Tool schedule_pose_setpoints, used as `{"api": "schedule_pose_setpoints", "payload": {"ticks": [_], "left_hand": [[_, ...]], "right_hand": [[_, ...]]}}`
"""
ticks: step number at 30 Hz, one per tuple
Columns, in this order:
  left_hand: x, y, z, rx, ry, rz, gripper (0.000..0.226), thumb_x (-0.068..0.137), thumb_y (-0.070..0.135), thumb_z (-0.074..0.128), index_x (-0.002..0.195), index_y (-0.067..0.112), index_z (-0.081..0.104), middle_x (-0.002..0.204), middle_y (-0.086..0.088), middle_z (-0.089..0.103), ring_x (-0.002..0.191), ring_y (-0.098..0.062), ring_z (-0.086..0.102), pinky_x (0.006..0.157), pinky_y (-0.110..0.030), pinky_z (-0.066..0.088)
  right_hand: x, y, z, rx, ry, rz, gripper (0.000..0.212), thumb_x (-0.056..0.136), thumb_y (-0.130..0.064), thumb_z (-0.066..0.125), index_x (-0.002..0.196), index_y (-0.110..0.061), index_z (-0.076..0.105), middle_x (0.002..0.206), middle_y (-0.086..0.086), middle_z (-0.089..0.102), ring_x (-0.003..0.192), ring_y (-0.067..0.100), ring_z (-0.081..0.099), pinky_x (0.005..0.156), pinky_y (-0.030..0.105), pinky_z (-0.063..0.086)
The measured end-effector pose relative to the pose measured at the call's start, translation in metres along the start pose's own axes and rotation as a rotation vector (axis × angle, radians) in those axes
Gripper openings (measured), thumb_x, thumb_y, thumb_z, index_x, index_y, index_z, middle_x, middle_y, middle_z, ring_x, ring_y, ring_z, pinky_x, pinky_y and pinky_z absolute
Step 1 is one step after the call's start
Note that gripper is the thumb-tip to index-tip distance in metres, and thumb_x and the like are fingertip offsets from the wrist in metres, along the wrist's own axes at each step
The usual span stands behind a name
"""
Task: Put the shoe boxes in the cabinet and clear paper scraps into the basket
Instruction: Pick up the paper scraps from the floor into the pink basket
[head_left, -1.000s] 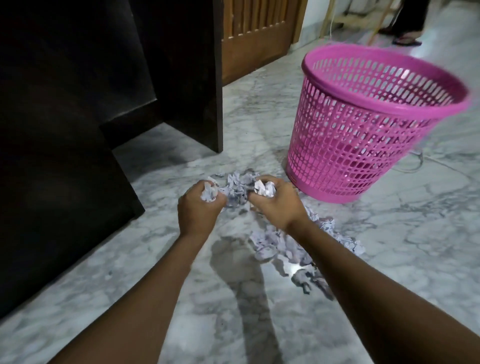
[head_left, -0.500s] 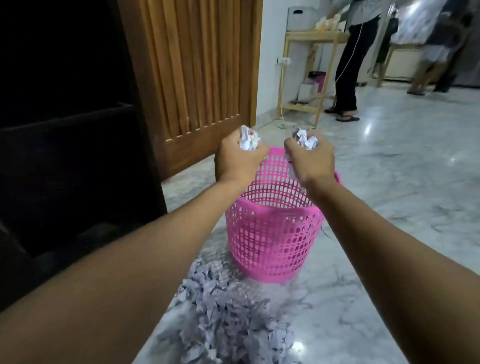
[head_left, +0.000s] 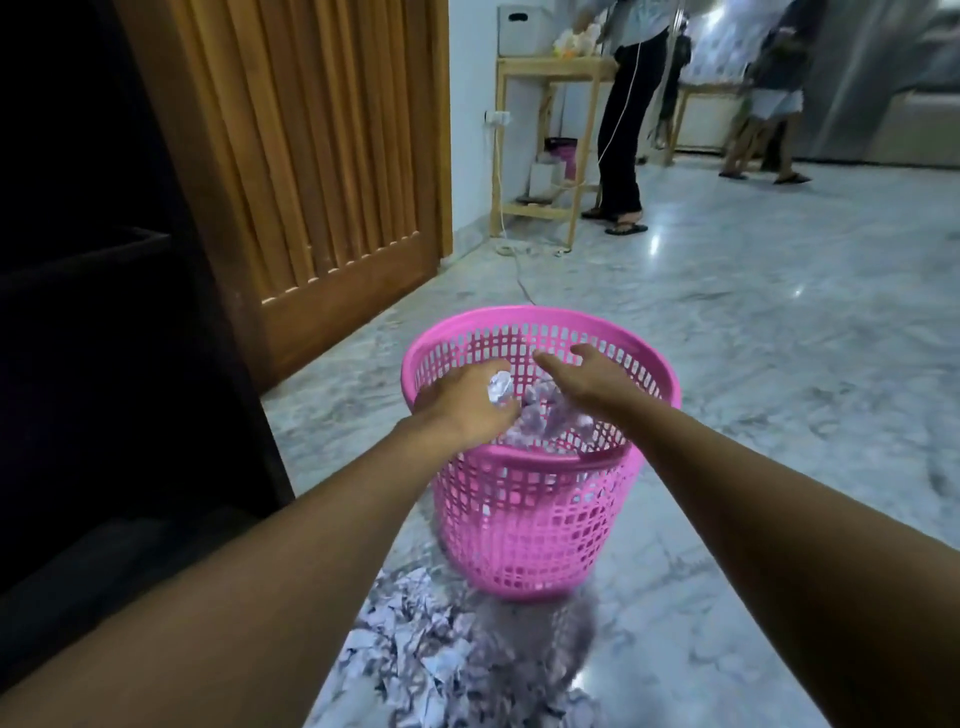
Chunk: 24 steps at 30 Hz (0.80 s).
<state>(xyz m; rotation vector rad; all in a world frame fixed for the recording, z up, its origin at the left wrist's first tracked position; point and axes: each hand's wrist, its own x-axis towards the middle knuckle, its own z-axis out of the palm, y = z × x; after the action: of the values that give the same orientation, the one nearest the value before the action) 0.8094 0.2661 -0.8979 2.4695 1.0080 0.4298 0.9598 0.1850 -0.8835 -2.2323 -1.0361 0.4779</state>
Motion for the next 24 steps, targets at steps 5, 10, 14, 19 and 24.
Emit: {"api": "schedule_pose_setpoints", "payload": {"ticks": [5,10,14,19,24], "left_hand": [[-0.004,-0.006,-0.012,0.161,-0.085,0.051,0.056,0.088,0.063,0.048,0.133,0.031,0.057,0.143,0.002,0.053,0.13,-0.026,0.049,0.112,-0.045,0.034],[-0.017,-0.014,-0.001,0.061,0.257,0.091,0.049,0.089,0.056,0.044,0.077,0.016,0.068,0.092,-0.004,0.073,0.095,-0.029,0.065,0.112,-0.048,0.028],[-0.037,-0.021,0.024,-0.085,0.441,0.01,0.047,0.093,0.047,0.04,0.088,0.016,0.074,0.103,-0.01,0.071,0.113,-0.028,0.057,0.117,-0.042,0.018],[-0.078,-0.022,0.063,-0.179,0.449,0.009,0.062,0.095,0.056,0.029,0.152,0.036,0.021,0.163,-0.008,-0.005,0.151,-0.025,-0.001,0.118,-0.051,-0.001],[-0.117,-0.049,0.092,-0.07,0.311,0.058,0.072,0.094,0.063,0.028,0.152,0.04,-0.008,0.16,-0.013,-0.019,0.149,-0.031,-0.008,0.12,-0.055,0.002]], "right_hand": [[-0.029,0.0,-0.001,-0.368,0.114,-0.058,0.061,0.097,-0.061,0.037,0.083,-0.012,0.07,0.072,0.003,0.067,0.078,0.025,0.067,0.076,0.032,0.051],[-0.102,0.011,0.04,-0.372,0.665,-0.196,0.038,0.097,-0.049,0.047,0.1,-0.023,0.074,0.097,0.005,0.076,0.091,0.031,0.07,0.079,0.037,0.05],[-0.149,0.064,0.094,-0.32,0.781,-0.328,0.038,0.096,-0.039,0.051,0.129,-0.023,0.061,0.142,0.003,0.053,0.132,0.021,0.048,0.114,0.05,0.029],[-0.21,0.145,0.165,-0.4,0.302,-0.238,0.067,0.09,-0.071,0.04,0.143,-0.03,0.045,0.156,0.004,0.036,0.145,0.021,0.032,0.117,0.058,0.021],[-0.258,0.213,0.204,-0.527,-0.113,-0.083,0.108,0.065,-0.097,0.033,0.155,-0.04,0.014,0.165,0.011,-0.002,0.152,0.024,-0.01,0.118,0.061,-0.003]]}}
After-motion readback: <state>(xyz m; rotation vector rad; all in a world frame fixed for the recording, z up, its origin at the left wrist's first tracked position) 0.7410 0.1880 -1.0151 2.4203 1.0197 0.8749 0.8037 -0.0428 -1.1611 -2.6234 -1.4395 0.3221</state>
